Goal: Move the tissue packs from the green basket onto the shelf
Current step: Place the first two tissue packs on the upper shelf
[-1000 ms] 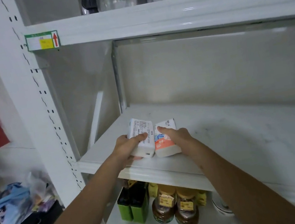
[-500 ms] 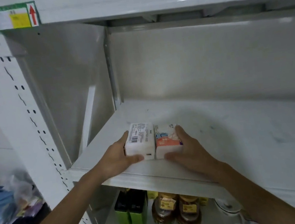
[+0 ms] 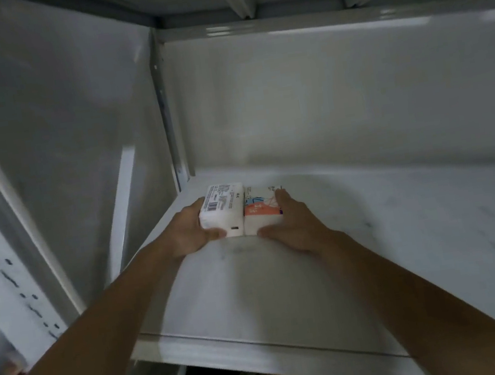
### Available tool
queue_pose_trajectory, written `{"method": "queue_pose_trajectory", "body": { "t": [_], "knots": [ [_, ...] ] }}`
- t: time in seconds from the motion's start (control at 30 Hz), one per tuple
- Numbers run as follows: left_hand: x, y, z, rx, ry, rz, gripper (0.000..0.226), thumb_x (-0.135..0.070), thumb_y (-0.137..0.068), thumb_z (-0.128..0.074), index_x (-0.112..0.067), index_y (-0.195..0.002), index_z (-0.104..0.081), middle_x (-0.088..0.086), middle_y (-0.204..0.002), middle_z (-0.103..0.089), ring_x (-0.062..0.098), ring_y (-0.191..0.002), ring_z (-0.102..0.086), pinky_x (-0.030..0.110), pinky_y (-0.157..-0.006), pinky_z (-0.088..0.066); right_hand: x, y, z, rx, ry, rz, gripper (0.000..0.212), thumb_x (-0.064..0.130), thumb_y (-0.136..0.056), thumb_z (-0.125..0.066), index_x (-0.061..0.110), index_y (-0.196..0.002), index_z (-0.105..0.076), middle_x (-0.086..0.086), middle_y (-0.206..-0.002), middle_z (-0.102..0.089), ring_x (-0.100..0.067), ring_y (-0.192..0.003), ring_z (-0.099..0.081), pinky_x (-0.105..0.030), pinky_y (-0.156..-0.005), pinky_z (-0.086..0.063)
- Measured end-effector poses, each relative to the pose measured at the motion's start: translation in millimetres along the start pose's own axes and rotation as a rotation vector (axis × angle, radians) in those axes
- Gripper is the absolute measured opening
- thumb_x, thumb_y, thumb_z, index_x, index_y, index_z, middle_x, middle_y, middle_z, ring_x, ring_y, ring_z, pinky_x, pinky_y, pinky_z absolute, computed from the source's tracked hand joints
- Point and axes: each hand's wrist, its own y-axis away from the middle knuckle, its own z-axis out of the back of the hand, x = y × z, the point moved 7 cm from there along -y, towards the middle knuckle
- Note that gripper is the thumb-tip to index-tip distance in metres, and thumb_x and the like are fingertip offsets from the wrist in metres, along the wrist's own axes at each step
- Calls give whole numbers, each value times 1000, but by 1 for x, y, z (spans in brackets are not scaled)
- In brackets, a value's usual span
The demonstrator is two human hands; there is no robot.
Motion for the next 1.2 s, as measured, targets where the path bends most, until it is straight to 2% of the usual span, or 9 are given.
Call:
{"method": "queue_pose_trajectory", "body": {
  "t": [0.17,0.33,0.47,0.57,0.77,0.83,0.93,1.03,1.2],
  "knots": [
    [3,-28,7,-26,-43,20,75,-22,-76,-92,-25,-143,-58,-6,-122,-71,18,-105,-67,20,-74,-51,0,-24,-1,4,-14,-47,110,37,-81,-85,7,-162,-18,-13,-162,-39,-30,-142,-46,-35,-115,-39],
    [10,-37,7,-41,56,104,79,-8,-70,-95,-16,-141,-60,1,-133,-71,26,-119,-68,38,-101,-56,5,-26,1,-4,-8,-38,106,35,-81,-86,2,-158,-20,-16,-157,-40,-32,-139,-48,-38,-113,-43],
    [4,-14,3,-41,172,182,113,-12,-73,-96,-4,-161,-25,4,-154,-52,26,-134,-57,37,-112,-47,-3,4,11,-91,-136,-101,115,41,-80,-86,9,-163,-14,-10,-169,-27,-30,-154,-31,-40,-124,-30],
    [-15,25,7,-153,139,122,98,-18,-76,-93,-4,-153,-35,4,-145,-52,18,-117,-53,29,-95,-46,-8,46,23,-107,-75,-106,115,49,-80,-84,13,-165,-14,-5,-172,-24,-23,-156,-25,-25,-117,-19],
    [-60,148,-17,-300,33,16,90,-46,-85,-82,-17,-158,-38,4,-155,-49,22,-139,-49,26,-104,-38,-6,187,55,-243,-71,-34,79,49,-83,-80,24,-152,-50,22,-136,-55,9,-125,-45,-5,-101,-31],
    [-83,204,-36,-380,99,-157,76,-42,-91,-77,-17,-155,-46,-5,-148,-56,11,-134,-53,25,-111,-42,-7,246,65,-435,35,87,63,40,-85,-81,15,-140,-63,17,-127,-61,1,-117,-56,-4,-98,-38],
    [-112,285,-82,-445,151,-446,40,-27,-96,-71,-10,-133,-70,-9,-124,-70,-8,-113,-63,13,-100,-48,-32,342,65,-713,139,224,35,25,-93,-78,2,-119,-73,0,-118,-73,-18,-109,-67,-24,-98,-50],
    [-121,334,-161,-282,179,-541,31,-25,-94,-69,-6,-118,-78,-6,-113,-73,-2,-102,-66,12,-96,-48,-95,421,49,-751,180,126,27,21,-94,-77,-1,-109,-75,-10,-109,-76,-27,-103,-69,-32,-97,-52],
    [-83,371,-328,176,61,-468,45,-38,-96,-66,-2,-120,-77,12,-117,-79,29,-105,-77,44,-93,-61,-233,526,-17,-385,120,-427,52,50,-94,-65,6,-121,-72,-14,-119,-73,-28,-112,-66,-39,-97,-54]
  ]
}}
